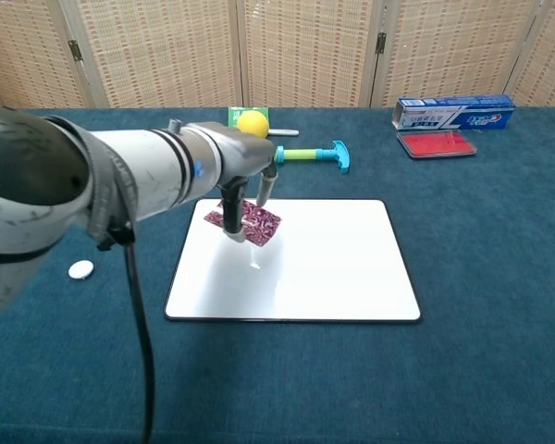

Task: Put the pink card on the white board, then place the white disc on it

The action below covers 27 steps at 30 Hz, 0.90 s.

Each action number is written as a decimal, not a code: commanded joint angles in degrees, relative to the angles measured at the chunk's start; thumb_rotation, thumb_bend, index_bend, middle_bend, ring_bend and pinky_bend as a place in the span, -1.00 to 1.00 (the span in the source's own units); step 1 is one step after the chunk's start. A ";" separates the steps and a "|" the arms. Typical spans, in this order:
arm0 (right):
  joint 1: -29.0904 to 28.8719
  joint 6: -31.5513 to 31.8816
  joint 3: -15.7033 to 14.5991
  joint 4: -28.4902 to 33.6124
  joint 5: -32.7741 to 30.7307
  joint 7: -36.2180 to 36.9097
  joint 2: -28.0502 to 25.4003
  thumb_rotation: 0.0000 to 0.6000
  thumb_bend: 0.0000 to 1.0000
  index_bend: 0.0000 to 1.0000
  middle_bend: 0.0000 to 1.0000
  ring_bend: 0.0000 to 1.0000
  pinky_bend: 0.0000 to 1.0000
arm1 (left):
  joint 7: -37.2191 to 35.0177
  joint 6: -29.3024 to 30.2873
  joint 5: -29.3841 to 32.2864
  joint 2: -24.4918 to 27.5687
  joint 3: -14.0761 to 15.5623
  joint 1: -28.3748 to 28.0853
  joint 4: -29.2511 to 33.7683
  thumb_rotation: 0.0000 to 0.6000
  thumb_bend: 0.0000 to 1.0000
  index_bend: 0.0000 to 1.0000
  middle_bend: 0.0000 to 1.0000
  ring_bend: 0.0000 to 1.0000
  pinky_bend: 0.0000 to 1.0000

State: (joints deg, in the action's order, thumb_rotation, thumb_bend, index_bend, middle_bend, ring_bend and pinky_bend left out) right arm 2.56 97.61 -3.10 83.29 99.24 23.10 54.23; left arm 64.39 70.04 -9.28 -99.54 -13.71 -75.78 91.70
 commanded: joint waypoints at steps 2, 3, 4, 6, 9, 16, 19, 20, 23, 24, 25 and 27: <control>0.32 0.71 -0.23 -1.20 0.44 1.34 0.04 1.00 -0.59 -1.00 -1.00 -1.00 -1.00 | 1.88 -2.27 1.09 -3.68 -1.11 -1.85 -4.75 1.00 -0.50 -0.17 1.00 1.00 0.78; 0.35 0.79 -0.27 -1.37 0.48 1.54 0.04 1.00 -0.59 -1.00 -1.00 -1.00 -1.00 | 2.05 -2.82 1.17 -4.25 -1.16 -2.01 -5.64 1.00 -0.51 -0.17 1.00 1.00 0.78; 0.41 0.89 -0.28 -1.57 0.43 1.79 0.06 1.00 -0.59 -1.00 -1.00 -1.00 -1.00 | 2.17 -3.57 1.32 -4.97 -1.27 -2.16 -6.81 1.00 -0.50 -0.17 1.00 1.00 0.78; 0.48 0.97 -0.29 -1.81 0.30 2.13 0.06 1.00 -0.59 -1.00 -1.00 -1.00 -1.00 | 2.30 -4.61 1.35 -5.94 -1.36 -2.32 -8.53 1.00 -0.50 -0.17 1.00 1.00 0.78; 0.67 1.13 -0.26 -2.16 -0.05 2.67 0.08 1.00 -0.59 -1.00 -1.00 -1.00 -1.00 | 2.43 -6.23 1.51 -7.26 -1.50 -2.44 -10.95 1.00 -0.51 -0.17 1.00 1.00 0.78; 1.05 1.54 -0.29 -2.85 -0.36 3.23 0.29 1.00 -0.59 -1.00 -1.00 -1.00 -1.00 | 2.46 -7.99 1.60 -7.89 -2.11 -2.11 -12.53 1.00 -0.50 -0.46 1.00 1.00 0.78; 1.05 1.44 -0.29 -2.90 -0.44 3.19 0.33 1.00 -0.59 -1.00 -1.00 -1.00 -1.00 | 2.59 -7.33 1.48 -7.18 -2.28 -1.82 -11.41 1.00 -0.51 -0.56 1.00 1.00 0.78; 1.02 1.36 -0.31 -2.85 -0.41 3.04 0.35 1.00 -0.59 -1.00 -1.00 -1.00 -1.00 | 2.35 -7.05 1.35 -6.78 -2.38 -1.53 -10.70 1.00 -0.51 -0.57 1.00 1.00 0.78; 0.93 1.14 -0.29 -2.62 -0.39 2.52 0.39 1.00 -0.59 -1.00 -1.00 -1.00 -1.00 | 1.69 -5.65 0.43 -4.90 -2.17 -0.41 -7.43 1.00 -0.50 -0.58 1.00 1.00 0.78; 0.90 0.98 -0.34 -2.56 -0.39 2.40 0.39 1.00 -0.59 -1.00 -1.00 -1.00 -1.00 | 1.26 -4.99 0.03 -3.88 -2.05 0.20 -5.69 1.00 -0.50 -0.58 1.00 1.00 0.78; 0.87 0.90 -0.36 -2.48 -0.36 2.30 0.38 1.00 -0.59 -1.00 -1.00 -1.00 -1.00 | 0.63 -4.13 -0.53 -2.62 -1.89 1.00 -3.58 1.00 -0.51 -0.57 1.00 1.00 0.78; 0.81 0.76 -0.40 -2.37 -0.27 1.94 0.41 1.00 -0.59 -1.00 -1.00 -1.00 -1.00 | -0.85 -0.98 -2.80 0.97 -0.72 3.32 2.00 1.00 -0.51 -0.54 1.00 1.00 0.78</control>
State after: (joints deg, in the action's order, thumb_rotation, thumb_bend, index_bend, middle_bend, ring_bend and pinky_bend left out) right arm 3.40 98.41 -3.49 80.88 98.94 25.10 54.63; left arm 65.47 65.39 -9.48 -102.93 -15.60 -75.35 87.29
